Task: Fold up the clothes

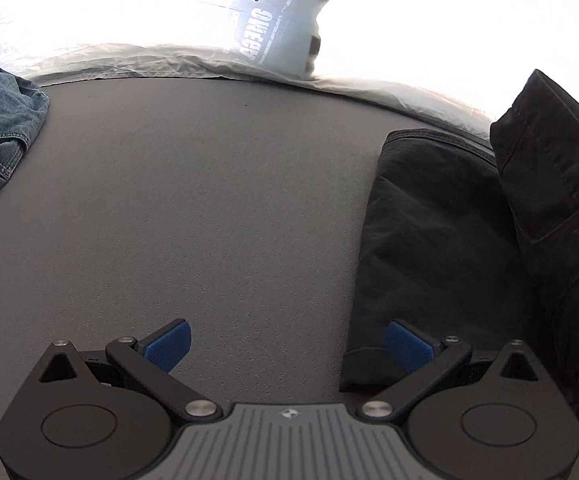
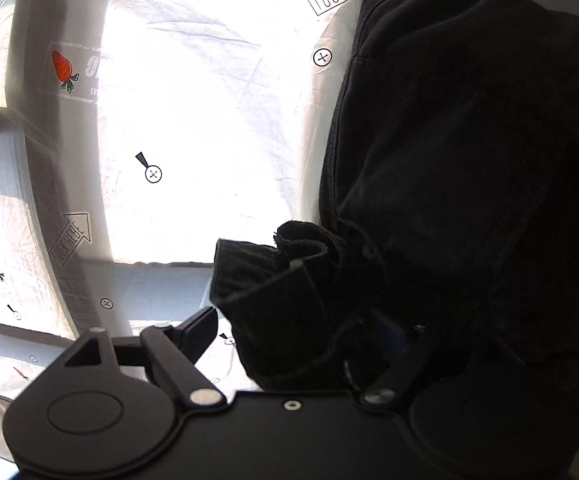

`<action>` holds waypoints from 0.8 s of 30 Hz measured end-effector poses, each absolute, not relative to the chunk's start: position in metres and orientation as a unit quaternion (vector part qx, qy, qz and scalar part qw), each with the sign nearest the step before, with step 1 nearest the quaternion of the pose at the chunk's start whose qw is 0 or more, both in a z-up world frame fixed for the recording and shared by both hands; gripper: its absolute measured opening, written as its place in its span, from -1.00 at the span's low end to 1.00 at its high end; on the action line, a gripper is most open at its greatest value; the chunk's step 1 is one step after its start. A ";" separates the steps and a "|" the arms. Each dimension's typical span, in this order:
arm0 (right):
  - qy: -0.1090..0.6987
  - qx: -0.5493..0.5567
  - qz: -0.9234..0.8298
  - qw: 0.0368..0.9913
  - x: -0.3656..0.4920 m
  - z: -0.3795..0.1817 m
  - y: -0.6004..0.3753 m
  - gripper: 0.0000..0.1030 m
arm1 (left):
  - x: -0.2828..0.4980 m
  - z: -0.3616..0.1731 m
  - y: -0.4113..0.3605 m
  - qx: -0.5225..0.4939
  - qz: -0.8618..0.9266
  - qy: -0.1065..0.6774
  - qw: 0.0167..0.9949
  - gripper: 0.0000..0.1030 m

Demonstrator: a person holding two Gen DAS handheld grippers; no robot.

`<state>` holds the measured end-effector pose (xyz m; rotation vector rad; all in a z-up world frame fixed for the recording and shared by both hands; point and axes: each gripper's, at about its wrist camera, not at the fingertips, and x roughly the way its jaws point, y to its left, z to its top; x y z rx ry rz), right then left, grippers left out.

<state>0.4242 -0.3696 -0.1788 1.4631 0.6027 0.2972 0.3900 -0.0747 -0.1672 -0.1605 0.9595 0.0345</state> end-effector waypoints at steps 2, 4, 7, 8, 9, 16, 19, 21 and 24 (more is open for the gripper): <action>0.276 0.636 0.152 0.705 0.425 -0.166 -0.357 0.72 | 0.390 -0.165 -0.077 -0.073 0.014 0.457 0.886 1.00; 0.275 0.597 0.170 0.734 0.425 -0.154 -0.349 0.46 | 0.390 -0.163 -0.078 -0.070 0.011 0.452 0.889 1.00; 0.281 0.535 0.164 0.780 0.422 -0.138 -0.349 -0.28 | 0.388 -0.159 -0.080 -0.075 0.004 0.444 0.893 1.00; 0.284 0.511 0.155 0.796 0.421 -0.135 -0.352 -0.35 | 0.388 -0.157 -0.081 -0.079 0.000 0.441 0.894 1.00; 0.288 0.488 0.144 0.811 0.421 -0.133 -0.356 -0.43 | 0.389 -0.156 -0.083 -0.082 -0.005 0.438 0.895 1.00; 0.321 0.328 0.033 0.888 0.421 -0.145 -0.394 -0.35 | 0.404 -0.156 -0.105 -0.075 -0.060 0.441 0.892 1.00; 0.329 0.246 -0.017 0.912 0.421 -0.144 -0.403 0.08 | 0.415 -0.159 -0.114 -0.069 -0.081 0.447 0.888 1.00; 0.331 0.189 -0.040 0.924 0.421 -0.145 -0.409 0.12 | 0.424 -0.162 -0.120 -0.061 -0.085 0.450 0.887 1.00; 0.351 0.116 -0.060 0.927 0.423 -0.154 -0.413 0.36 | 0.441 -0.169 -0.127 -0.048 -0.094 0.462 0.881 1.00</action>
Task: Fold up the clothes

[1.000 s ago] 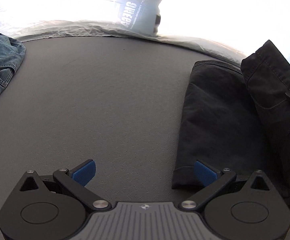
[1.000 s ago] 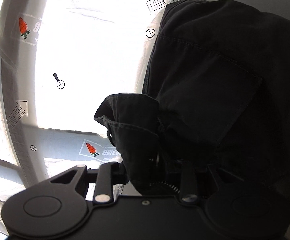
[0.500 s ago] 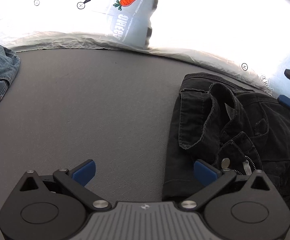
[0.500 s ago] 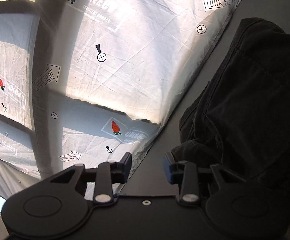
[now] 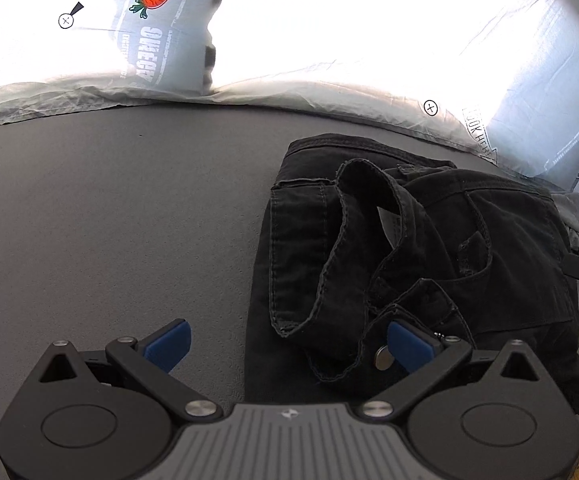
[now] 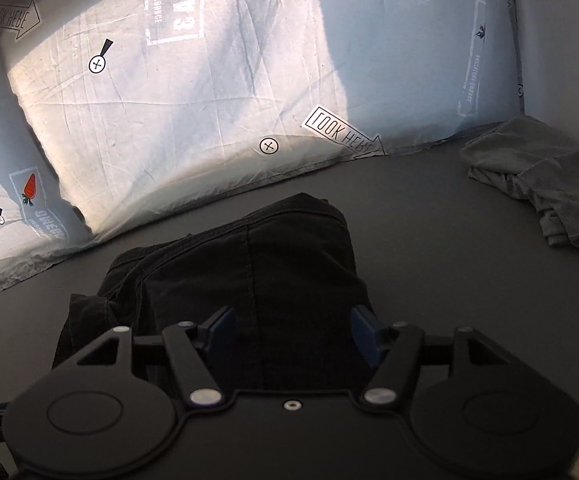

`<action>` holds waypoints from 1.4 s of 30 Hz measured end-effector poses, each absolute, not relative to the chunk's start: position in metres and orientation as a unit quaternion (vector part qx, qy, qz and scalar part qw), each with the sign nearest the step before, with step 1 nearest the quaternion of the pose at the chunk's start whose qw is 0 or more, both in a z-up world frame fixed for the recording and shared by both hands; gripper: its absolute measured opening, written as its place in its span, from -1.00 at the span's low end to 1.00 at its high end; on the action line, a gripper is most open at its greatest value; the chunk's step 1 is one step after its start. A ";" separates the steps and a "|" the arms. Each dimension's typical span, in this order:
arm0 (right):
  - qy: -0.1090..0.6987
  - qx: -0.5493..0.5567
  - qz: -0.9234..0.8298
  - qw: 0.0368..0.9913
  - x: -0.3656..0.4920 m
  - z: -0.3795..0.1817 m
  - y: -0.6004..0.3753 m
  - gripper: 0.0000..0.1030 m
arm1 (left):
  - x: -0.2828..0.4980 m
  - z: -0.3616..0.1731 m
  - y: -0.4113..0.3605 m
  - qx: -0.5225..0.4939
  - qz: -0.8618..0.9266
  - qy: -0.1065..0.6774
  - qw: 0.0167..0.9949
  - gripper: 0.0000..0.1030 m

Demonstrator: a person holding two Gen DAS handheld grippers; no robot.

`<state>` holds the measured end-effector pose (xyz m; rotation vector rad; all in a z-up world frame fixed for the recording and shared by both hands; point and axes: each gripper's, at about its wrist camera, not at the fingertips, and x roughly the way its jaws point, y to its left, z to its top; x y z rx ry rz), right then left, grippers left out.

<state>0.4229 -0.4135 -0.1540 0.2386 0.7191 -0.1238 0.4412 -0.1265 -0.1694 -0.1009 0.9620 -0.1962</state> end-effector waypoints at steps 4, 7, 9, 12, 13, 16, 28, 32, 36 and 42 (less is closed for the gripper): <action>0.368 0.111 -0.048 0.922 0.435 -0.170 -0.428 0.58 | 0.463 -0.179 -0.133 -0.036 -0.111 0.475 0.872 1.00; 0.374 0.102 -0.045 0.921 0.453 -0.178 -0.439 0.70 | 0.475 -0.186 -0.134 -0.028 -0.128 0.483 0.866 1.00; 0.379 0.104 -0.039 0.919 0.462 -0.183 -0.449 0.78 | 0.481 -0.190 -0.131 -0.037 -0.140 0.489 0.860 1.00; 0.386 0.122 -0.014 0.914 0.473 -0.191 -0.467 0.97 | 0.487 -0.196 -0.121 -0.069 -0.157 0.500 0.849 1.00; 0.388 0.131 -0.002 0.912 0.476 -0.194 -0.473 0.99 | 0.488 -0.197 -0.117 -0.081 -0.161 0.502 0.846 1.00; 0.390 0.174 0.025 0.904 0.478 -0.201 -0.491 0.99 | 0.490 -0.197 -0.110 -0.098 -0.175 0.499 0.843 1.00; 0.380 0.360 0.063 0.850 0.476 -0.225 -0.512 0.55 | 0.504 -0.201 -0.116 -0.129 -0.178 0.482 0.848 0.87; 0.379 0.408 0.071 0.828 0.473 -0.225 -0.511 0.06 | 0.494 -0.197 -0.130 -0.110 -0.168 0.462 0.864 0.48; 0.371 0.395 0.046 0.839 0.463 -0.201 -0.494 -0.37 | 0.484 -0.187 -0.128 -0.122 -0.138 0.455 0.871 -0.34; 0.312 0.558 0.064 0.766 0.435 -0.198 -0.508 -0.60 | 0.480 -0.161 -0.126 -0.155 -0.158 0.443 0.869 -0.64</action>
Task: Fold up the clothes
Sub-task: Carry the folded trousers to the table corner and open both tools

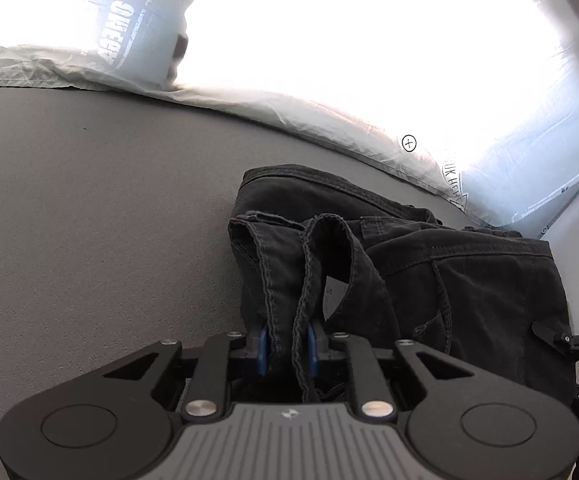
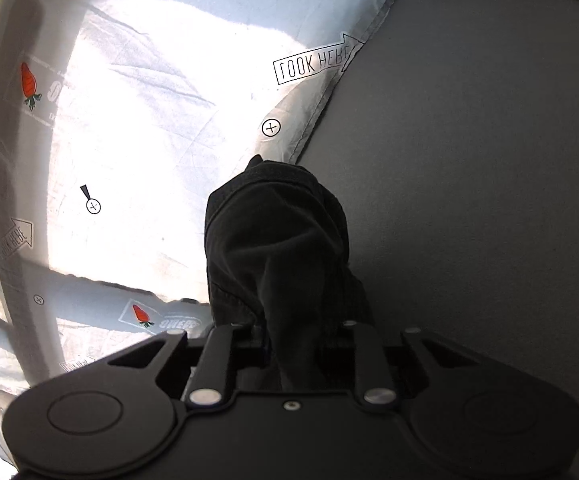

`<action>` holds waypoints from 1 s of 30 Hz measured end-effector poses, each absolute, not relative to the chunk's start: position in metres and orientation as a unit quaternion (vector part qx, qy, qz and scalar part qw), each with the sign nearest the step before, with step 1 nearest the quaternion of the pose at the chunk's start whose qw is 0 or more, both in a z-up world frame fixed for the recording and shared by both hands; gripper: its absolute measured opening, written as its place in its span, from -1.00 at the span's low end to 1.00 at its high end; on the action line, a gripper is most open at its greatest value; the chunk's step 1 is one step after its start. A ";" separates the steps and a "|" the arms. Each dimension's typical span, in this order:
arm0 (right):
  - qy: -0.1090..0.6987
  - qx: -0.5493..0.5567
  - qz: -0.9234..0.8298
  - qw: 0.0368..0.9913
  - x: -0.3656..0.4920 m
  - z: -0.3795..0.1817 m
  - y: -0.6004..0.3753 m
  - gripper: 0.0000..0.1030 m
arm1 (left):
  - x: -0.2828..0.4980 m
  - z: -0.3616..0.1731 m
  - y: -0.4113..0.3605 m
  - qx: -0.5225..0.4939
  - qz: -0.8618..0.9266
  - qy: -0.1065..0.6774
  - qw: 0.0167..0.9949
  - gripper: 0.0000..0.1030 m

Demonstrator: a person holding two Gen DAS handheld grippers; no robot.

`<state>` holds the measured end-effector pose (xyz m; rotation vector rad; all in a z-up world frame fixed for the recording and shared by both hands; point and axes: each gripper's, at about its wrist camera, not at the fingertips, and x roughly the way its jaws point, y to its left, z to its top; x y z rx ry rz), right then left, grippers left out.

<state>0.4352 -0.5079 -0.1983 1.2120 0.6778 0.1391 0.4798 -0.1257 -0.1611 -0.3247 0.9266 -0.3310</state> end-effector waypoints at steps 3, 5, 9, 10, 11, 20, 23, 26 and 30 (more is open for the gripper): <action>0.282 0.591 0.072 0.752 0.421 -0.188 -0.515 -0.60 | 0.474 -0.138 -0.142 -0.143 -0.182 0.422 0.876 -0.66; 0.254 0.614 0.076 0.743 0.412 -0.181 -0.524 -0.59 | 0.472 -0.122 -0.153 -0.140 -0.196 0.406 0.882 -0.66; 0.188 0.651 0.079 0.731 0.389 -0.163 -0.549 -0.59 | 0.482 -0.085 -0.186 -0.127 -0.252 0.363 0.888 -0.66; 0.170 0.664 0.077 0.725 0.383 -0.159 -0.558 -0.59 | 0.489 -0.076 -0.197 -0.123 -0.270 0.354 0.887 -0.66; 0.150 0.674 0.075 0.720 0.376 -0.156 -0.567 -0.59 | 0.497 -0.066 -0.214 -0.120 -0.289 0.344 0.885 -0.66; -0.034 0.742 0.057 0.667 0.323 -0.147 -0.684 -0.59 | 0.569 -0.009 -0.415 -0.057 -0.459 0.278 0.842 -0.66; -0.082 0.739 0.043 0.667 0.313 -0.151 -0.725 -0.59 | 0.587 -0.003 -0.493 -0.035 -0.510 0.259 0.820 -0.66; -0.080 0.714 -0.029 0.695 0.305 -0.158 -0.759 -0.57 | 0.601 -0.016 -0.574 0.005 -0.532 0.247 0.810 -0.62; 0.071 0.659 -0.242 0.708 0.306 -0.184 -0.790 0.18 | 0.613 -0.082 -0.668 0.102 -0.485 0.265 0.827 -0.48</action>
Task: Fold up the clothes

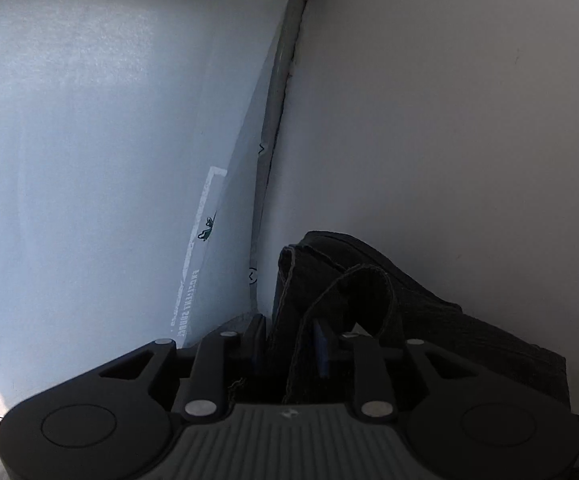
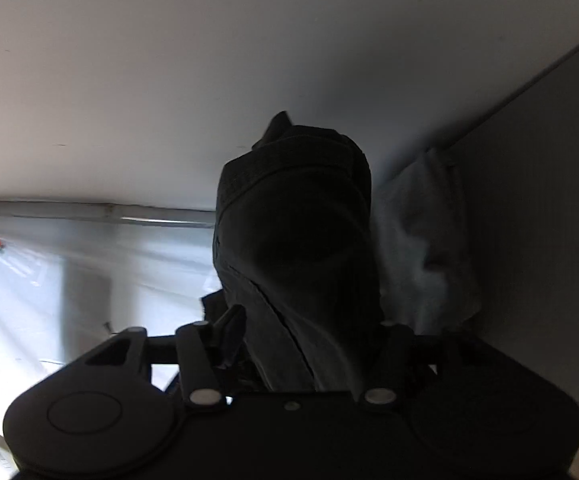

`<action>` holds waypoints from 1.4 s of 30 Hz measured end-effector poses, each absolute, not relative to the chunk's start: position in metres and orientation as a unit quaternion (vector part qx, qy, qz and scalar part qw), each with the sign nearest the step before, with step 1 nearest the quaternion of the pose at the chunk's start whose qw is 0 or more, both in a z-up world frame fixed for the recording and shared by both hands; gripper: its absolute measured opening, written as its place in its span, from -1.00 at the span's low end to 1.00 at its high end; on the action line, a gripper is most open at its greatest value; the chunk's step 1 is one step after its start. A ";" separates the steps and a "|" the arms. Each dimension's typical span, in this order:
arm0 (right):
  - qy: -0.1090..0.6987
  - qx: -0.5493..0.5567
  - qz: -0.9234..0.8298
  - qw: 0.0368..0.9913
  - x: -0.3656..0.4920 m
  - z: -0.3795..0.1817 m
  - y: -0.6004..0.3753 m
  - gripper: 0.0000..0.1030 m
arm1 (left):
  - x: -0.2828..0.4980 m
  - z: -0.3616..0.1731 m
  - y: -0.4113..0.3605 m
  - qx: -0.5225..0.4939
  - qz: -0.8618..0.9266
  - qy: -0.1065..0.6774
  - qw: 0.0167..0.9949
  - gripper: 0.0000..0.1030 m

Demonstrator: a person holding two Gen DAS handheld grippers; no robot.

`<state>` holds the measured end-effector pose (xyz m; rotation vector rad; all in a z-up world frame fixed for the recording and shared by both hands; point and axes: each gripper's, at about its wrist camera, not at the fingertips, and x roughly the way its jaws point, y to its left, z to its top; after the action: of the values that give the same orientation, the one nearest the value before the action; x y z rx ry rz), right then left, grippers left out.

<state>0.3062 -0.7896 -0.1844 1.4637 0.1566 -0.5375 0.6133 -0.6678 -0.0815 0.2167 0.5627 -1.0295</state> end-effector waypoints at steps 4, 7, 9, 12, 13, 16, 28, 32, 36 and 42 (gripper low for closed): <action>0.131 0.580 -0.362 0.718 0.295 -0.193 -0.786 -0.10 | 0.595 -0.140 -0.698 0.159 -0.451 0.268 0.836 -0.32; 0.110 0.460 -0.379 0.795 0.301 -0.162 -0.776 -0.32 | 0.584 -0.174 -0.694 0.142 -0.449 0.280 0.837 -0.18; 0.156 0.406 -0.365 0.823 0.322 -0.161 -0.770 -0.33 | 0.576 -0.186 -0.691 0.137 -0.443 0.267 0.845 -0.08; 0.246 0.410 -0.347 0.807 0.348 -0.185 -0.771 -0.31 | 0.571 -0.191 -0.697 0.128 -0.433 0.267 0.852 0.02; 0.264 0.420 -0.348 0.795 0.353 -0.191 -0.775 -0.28 | 0.567 -0.190 -0.699 0.126 -0.430 0.269 0.852 0.04; 0.261 0.441 -0.343 0.787 0.347 -0.196 -0.785 -0.26 | 0.574 -0.183 -0.693 0.124 -0.422 0.276 0.855 0.11; 0.297 0.307 -0.328 0.843 0.355 -0.161 -0.730 -0.02 | 0.540 -0.088 -0.527 0.089 -0.355 0.248 0.897 0.36; 0.283 0.289 -0.269 0.874 0.358 -0.128 -0.689 -0.02 | 0.495 -0.049 -0.434 0.085 -0.299 0.228 0.923 0.46; 0.285 0.231 -0.216 0.905 0.346 -0.091 -0.612 0.00 | 0.430 -0.022 -0.330 0.053 -0.252 0.229 0.939 0.59; 0.292 0.141 -0.108 0.940 0.305 -0.054 -0.470 0.34 | 0.322 -0.002 -0.197 0.034 -0.180 0.197 0.963 0.90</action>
<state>0.3055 -0.4703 -0.0537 0.2870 0.5958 -0.2213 0.3215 -0.1968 -0.0015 0.0681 0.3983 -0.3639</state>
